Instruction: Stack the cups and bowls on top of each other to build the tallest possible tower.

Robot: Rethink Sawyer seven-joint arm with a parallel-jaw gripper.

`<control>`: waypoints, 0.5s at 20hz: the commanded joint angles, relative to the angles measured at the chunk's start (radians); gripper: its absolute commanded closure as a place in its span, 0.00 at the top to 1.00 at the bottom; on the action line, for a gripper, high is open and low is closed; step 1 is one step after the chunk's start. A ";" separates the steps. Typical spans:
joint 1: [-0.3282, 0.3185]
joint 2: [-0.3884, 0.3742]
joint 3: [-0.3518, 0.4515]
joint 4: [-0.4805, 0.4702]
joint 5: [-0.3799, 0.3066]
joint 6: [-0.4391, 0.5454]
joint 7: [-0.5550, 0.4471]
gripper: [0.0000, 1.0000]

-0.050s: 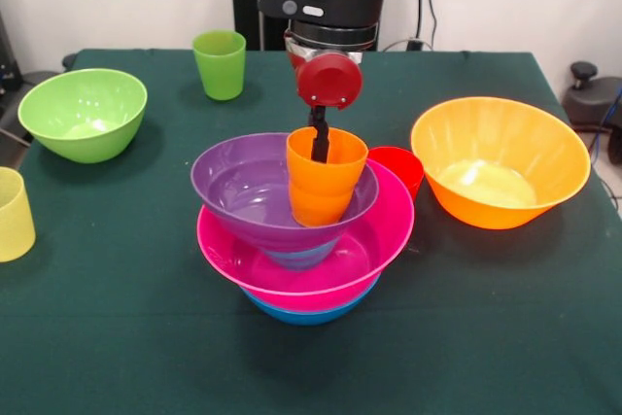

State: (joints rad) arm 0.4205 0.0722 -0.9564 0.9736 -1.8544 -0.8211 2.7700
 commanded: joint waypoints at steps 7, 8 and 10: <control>-0.005 0.021 0.137 -0.045 0.048 -0.043 0.084 1.00; -0.005 0.019 0.135 -0.042 0.048 -0.045 0.085 1.00; -0.011 0.016 0.130 -0.042 0.045 -0.047 0.083 1.00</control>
State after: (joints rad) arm 0.4205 0.0720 -0.9564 0.9736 -1.8510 -0.8211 2.7700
